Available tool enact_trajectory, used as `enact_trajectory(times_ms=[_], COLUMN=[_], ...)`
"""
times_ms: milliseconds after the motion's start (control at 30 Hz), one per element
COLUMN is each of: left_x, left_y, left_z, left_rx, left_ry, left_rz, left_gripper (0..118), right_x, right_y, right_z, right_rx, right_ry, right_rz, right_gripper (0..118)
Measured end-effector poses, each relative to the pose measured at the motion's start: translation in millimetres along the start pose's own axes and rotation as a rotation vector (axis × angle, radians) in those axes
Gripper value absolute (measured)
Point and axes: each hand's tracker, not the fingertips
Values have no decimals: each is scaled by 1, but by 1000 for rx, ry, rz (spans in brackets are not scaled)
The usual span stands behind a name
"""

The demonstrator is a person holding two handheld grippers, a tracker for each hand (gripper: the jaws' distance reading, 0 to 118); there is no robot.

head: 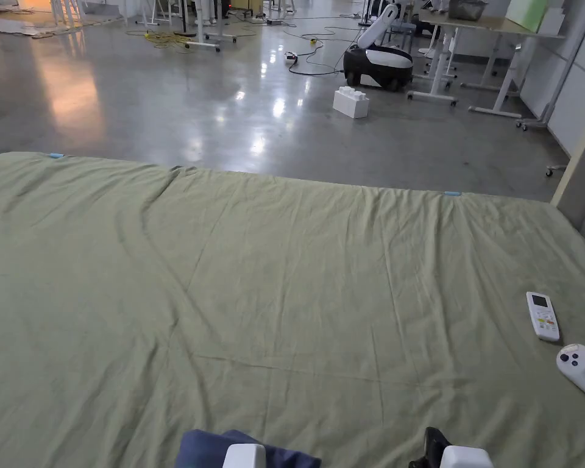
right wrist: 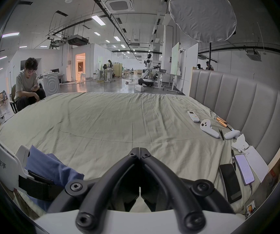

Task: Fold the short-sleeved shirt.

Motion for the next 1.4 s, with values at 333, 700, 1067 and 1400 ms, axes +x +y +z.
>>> enact_trajectory(times_ms=[333, 700, 1067, 1400], left_x=[12, -16, -45, -79], left_y=[-3, 24, 20, 16], left_z=[56, 140, 169, 169], left_rx=[175, 544, 923, 826], left_ry=[-6, 67, 429, 443], left_rz=[-192, -166, -267, -238], left_gripper=[7, 9, 6, 6], right_x=[-4, -6, -3, -12], right_y=[10, 26, 54, 45], right_z=[4, 4, 5, 13], right_rx=[29, 86, 194, 99], right_ry=[12, 14, -29, 31], right_rz=[-7, -30, -37, -38], right_gripper=[1, 1, 1, 1])
